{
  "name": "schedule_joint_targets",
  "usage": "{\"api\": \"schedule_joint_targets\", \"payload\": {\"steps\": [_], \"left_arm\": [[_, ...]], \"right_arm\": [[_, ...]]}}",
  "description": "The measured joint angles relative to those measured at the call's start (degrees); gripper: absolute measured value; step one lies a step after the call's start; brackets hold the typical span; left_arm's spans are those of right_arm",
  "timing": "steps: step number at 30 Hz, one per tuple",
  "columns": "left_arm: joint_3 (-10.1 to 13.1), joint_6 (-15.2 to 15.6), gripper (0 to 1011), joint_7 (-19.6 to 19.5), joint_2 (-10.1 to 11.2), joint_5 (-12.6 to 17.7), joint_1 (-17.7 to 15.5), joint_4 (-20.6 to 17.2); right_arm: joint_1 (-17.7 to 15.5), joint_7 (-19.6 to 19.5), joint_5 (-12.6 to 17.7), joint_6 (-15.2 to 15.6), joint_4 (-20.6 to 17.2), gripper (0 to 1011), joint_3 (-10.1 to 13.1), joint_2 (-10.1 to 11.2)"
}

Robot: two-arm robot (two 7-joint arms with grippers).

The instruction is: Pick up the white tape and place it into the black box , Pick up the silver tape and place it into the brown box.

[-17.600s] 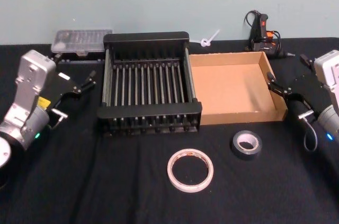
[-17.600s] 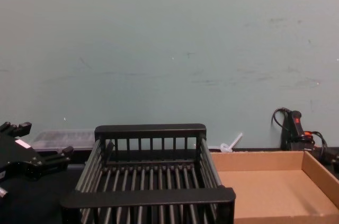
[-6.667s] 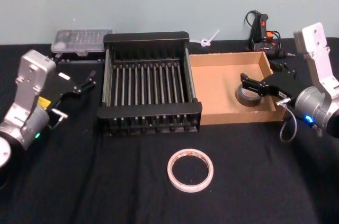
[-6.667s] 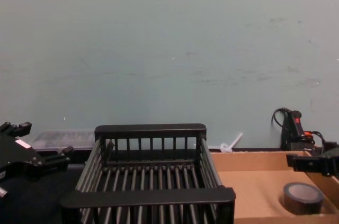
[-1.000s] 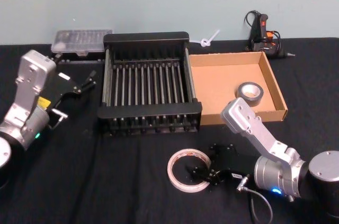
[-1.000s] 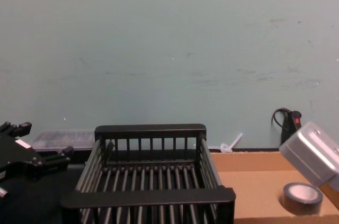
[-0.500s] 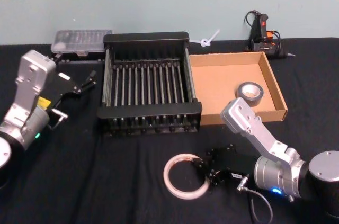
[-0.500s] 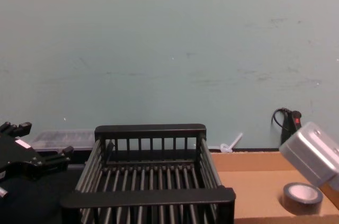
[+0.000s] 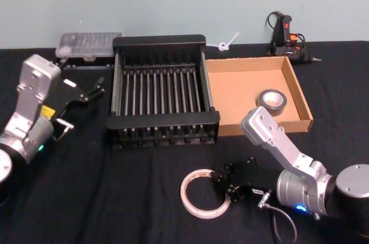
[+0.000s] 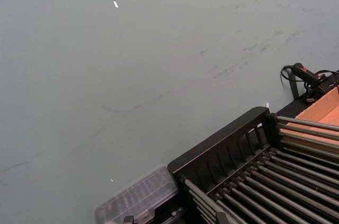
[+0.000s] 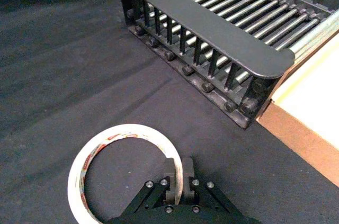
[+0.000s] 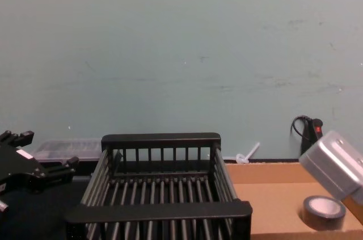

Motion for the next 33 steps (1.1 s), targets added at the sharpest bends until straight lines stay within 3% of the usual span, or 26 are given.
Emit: {"api": "schedule_joint_targets", "payload": {"steps": [8, 20, 33], "left_arm": [[0.0, 0.0, 1001, 0.0, 0.0, 0.0, 0.0, 0.0], [0.0, 0.0, 1001, 0.0, 0.0, 0.0, 0.0, 0.0], [0.0, 0.0, 1001, 0.0, 0.0, 0.0, 0.0, 0.0]], "right_arm": [[-0.1, 0.6, 0.2, -0.9, -0.2, 90, 0.1, 0.5], [-0.6, 0.8, 3.2, -3.2, -3.4, 91, 2.5, 1.5], [3.5, -2.6, 4.4, -5.3, -3.0, 91, 4.5, -0.8]]}}
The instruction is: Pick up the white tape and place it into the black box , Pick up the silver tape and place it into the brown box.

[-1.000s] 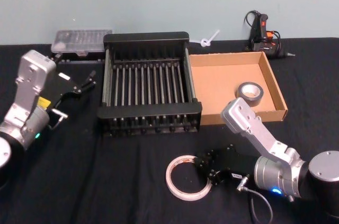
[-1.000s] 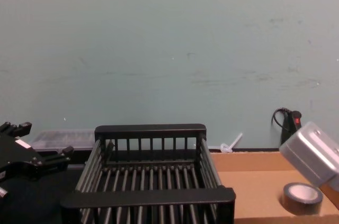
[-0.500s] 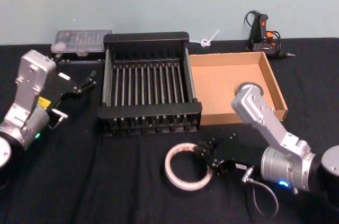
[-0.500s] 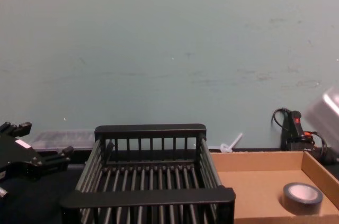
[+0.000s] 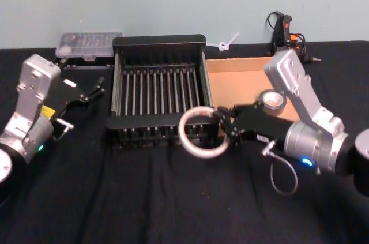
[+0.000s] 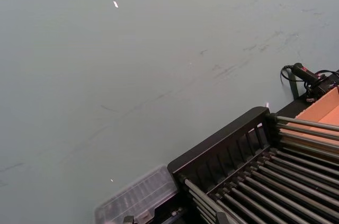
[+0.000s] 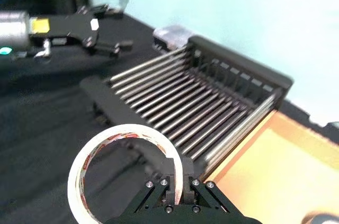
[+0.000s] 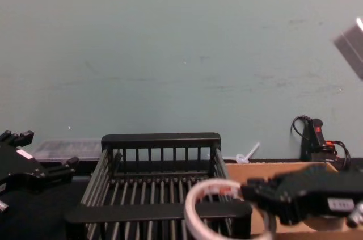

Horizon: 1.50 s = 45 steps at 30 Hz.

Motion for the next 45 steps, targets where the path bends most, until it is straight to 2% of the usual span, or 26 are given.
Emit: {"api": "schedule_joint_targets", "payload": {"steps": [8, 22, 35, 45], "left_arm": [[0.0, 0.0, 1001, 0.0, 0.0, 0.0, 0.0, 0.0], [0.0, 0.0, 1001, 0.0, 0.0, 0.0, 0.0, 0.0], [0.0, 0.0, 1001, 0.0, 0.0, 0.0, 0.0, 0.0], [0.0, 0.0, 1001, 0.0, 0.0, 0.0, 0.0, 0.0]], "right_arm": [[3.8, -1.5, -1.4, -0.6, 3.2, 91, -0.2, -2.2], [11.9, -2.4, -5.9, -1.2, 13.2, 90, -2.0, -7.5], [16.1, -1.8, -8.3, -2.4, 19.4, 91, -3.1, -11.7], [17.8, -1.5, -9.4, -2.9, 22.3, 90, -3.3, -13.6]]}}
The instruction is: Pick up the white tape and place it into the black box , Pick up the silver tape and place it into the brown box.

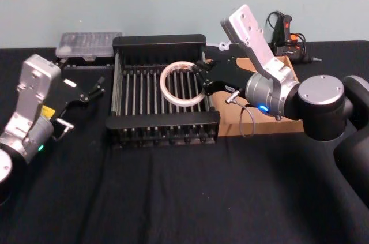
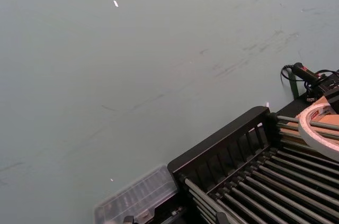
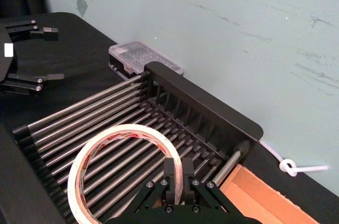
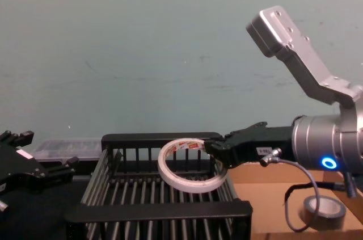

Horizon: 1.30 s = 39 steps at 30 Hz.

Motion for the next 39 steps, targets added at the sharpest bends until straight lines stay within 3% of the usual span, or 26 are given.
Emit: {"api": "schedule_joint_targets", "payload": {"steps": [20, 39], "left_arm": [[0.0, 0.0, 1001, 0.0, 0.0, 0.0, 0.0, 0.0], [0.0, 0.0, 1001, 0.0, 0.0, 0.0, 0.0, 0.0]], "right_arm": [[0.1, 0.0, -0.1, 0.0, 0.2, 119, 0.1, -0.1], [0.0, 0.0, -0.1, 0.0, 0.1, 716, 0.1, -0.1]]}}
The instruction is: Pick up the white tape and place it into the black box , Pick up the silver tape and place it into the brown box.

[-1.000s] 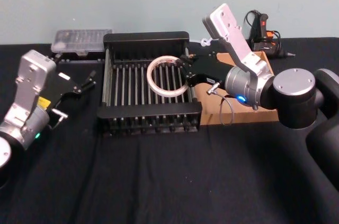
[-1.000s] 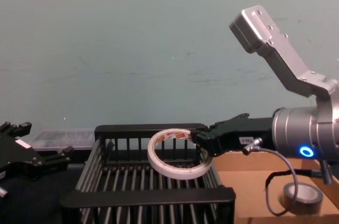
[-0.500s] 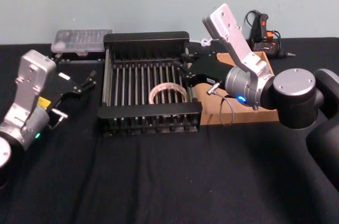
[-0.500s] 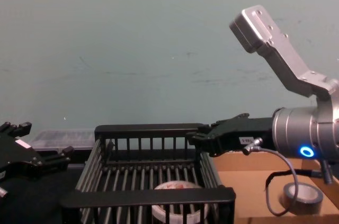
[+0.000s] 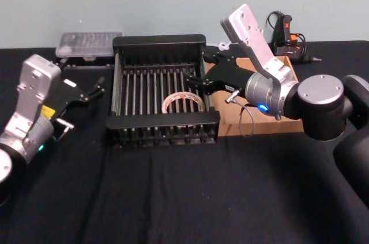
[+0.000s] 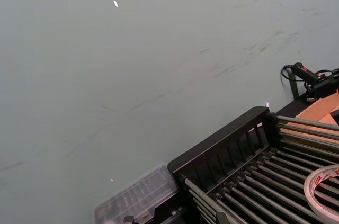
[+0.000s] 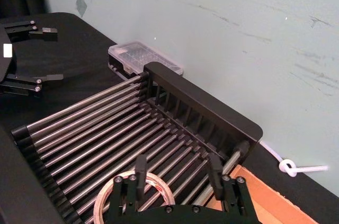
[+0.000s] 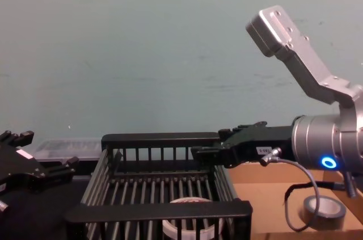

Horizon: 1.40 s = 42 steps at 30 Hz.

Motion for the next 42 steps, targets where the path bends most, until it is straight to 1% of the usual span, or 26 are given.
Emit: {"api": "schedule_joint_targets", "payload": {"steps": [2, 3, 4, 5, 7, 10, 11, 24, 28, 31, 34, 37, 39, 40, 42], "left_arm": [[0.0, 0.0, 1001, 0.0, 0.0, 0.0, 0.0, 0.0], [0.0, 0.0, 1001, 0.0, 0.0, 0.0, 0.0, 0.0], [0.0, 0.0, 1001, 0.0, 0.0, 0.0, 0.0, 0.0], [0.0, 0.0, 1001, 0.0, 0.0, 0.0, 0.0, 0.0], [0.0, 0.0, 1001, 0.0, 0.0, 0.0, 0.0, 0.0], [0.0, 0.0, 1002, 0.0, 0.0, 0.0, 0.0, 0.0], [0.0, 0.0, 1001, 0.0, 0.0, 0.0, 0.0, 0.0], [0.0, 0.0, 1001, 0.0, 0.0, 0.0, 0.0, 0.0], [0.0, 0.0, 1001, 0.0, 0.0, 0.0, 0.0, 0.0], [0.0, 0.0, 1001, 0.0, 0.0, 0.0, 0.0, 0.0], [0.0, 0.0, 1001, 0.0, 0.0, 0.0, 0.0, 0.0], [0.0, 0.0, 1001, 0.0, 0.0, 0.0, 0.0, 0.0], [0.0, 0.0, 1001, 0.0, 0.0, 0.0, 0.0, 0.0], [0.0, 0.0, 1001, 0.0, 0.0, 0.0, 0.0, 0.0], [0.0, 0.0, 1001, 0.0, 0.0, 0.0, 0.0, 0.0]], "right_arm": [[0.0, 0.0, 0.0, 0.0, 0.0, 754, 0.0, 0.0], [0.0, 0.0, 0.0, 0.0, 0.0, 810, 0.0, 0.0], [0.0, 0.0, 0.0, 0.0, 0.0, 828, 0.0, 0.0], [0.0, 0.0, 0.0, 0.0, 0.0, 881, 0.0, 0.0], [0.0, 0.0, 0.0, 0.0, 0.0, 898, 0.0, 0.0], [0.0, 0.0, 0.0, 0.0, 0.0, 990, 0.0, 0.0], [0.0, 0.0, 0.0, 0.0, 0.0, 999, 0.0, 0.0], [0.0, 0.0, 0.1, 0.0, 0.0, 1002, 0.0, 0.0], [0.0, 0.6, 0.1, -0.3, 0.0, 1002, 0.0, 0.1], [-0.5, 0.2, 0.0, -0.7, -0.5, 1002, 0.2, 0.1], [-1.3, -1.4, -0.6, -1.3, -1.5, 1003, 0.8, 0.0], [-2.7, -4.0, -1.9, -2.4, -2.9, 1002, 1.8, -0.1], [-3.9, -6.3, -3.2, -3.6, -4.0, 1003, 2.4, -0.1], [-3.9, -6.3, -3.2, -3.6, -4.0, 1003, 2.4, -0.1], [-5.9, -10.0, -5.2, -5.3, -5.6, 1003, 3.4, -0.1]]}}
